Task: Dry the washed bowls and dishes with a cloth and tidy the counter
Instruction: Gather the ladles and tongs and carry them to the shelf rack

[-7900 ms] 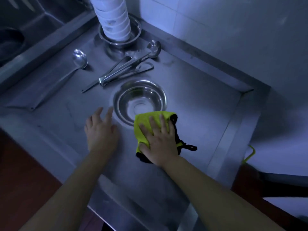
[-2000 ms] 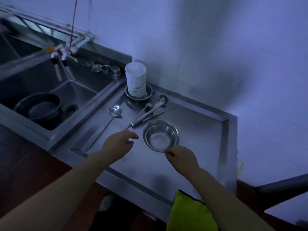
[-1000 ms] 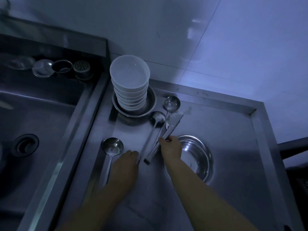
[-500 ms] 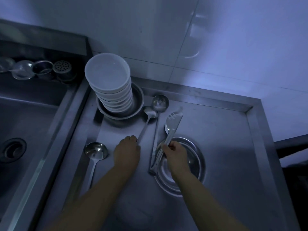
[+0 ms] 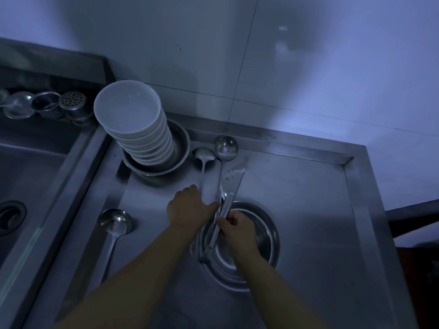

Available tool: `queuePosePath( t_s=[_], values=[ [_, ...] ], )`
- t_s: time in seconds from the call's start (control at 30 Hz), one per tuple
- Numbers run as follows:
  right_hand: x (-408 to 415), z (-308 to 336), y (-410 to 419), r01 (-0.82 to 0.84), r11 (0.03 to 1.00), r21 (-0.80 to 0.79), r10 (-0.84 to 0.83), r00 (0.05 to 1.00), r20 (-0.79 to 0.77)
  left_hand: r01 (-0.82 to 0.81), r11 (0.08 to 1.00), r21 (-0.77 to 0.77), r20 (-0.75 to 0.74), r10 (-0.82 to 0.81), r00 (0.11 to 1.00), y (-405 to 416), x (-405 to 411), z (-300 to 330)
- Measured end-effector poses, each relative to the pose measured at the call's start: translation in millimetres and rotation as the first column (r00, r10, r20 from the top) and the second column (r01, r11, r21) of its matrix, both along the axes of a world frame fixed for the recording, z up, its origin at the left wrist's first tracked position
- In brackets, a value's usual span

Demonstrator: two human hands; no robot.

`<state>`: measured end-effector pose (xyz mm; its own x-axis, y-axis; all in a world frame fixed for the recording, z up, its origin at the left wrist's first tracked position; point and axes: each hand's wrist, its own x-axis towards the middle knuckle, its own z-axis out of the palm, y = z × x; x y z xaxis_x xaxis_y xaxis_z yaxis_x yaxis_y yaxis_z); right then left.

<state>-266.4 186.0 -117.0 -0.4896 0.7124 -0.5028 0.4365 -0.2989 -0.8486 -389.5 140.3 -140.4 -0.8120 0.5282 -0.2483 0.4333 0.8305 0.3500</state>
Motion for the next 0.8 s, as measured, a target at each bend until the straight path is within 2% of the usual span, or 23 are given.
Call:
queuePosePath(
  t_s=[0.2, 0.33, 0.5, 0.6, 0.8],
  values=[
    [9, -6, -3, -0.014, 1.000, -0.007, 0.014, 1.000, 0.015, -0.020, 0.999, -0.050, 0.084, 0.024, 0.996, 5, 7, 8],
    [11, -6, -6, -0.027, 1.000, 0.012, 0.026, 0.999, 0.040, 0.012, 0.998, -0.059, 0.080, -0.007, 0.997, -1, 9, 10],
    [15, -3, -5, -0.041, 0.999, 0.010, 0.041, 0.998, 0.042, -0.027, 0.999, 0.044, 0.025, 0.026, 0.999, -5, 17, 5],
    [19, -3, -5, -0.042, 0.999, 0.014, 0.041, 0.998, 0.048, -0.059, 0.998, 0.031, -0.038, 0.061, 0.997, -1, 22, -1],
    [28, -4, -3, -0.018, 1.000, 0.013, 0.018, 0.999, 0.047, -0.073, 0.996, 0.044, -0.048, 0.075, 0.996, 6, 24, -9]
  ],
)
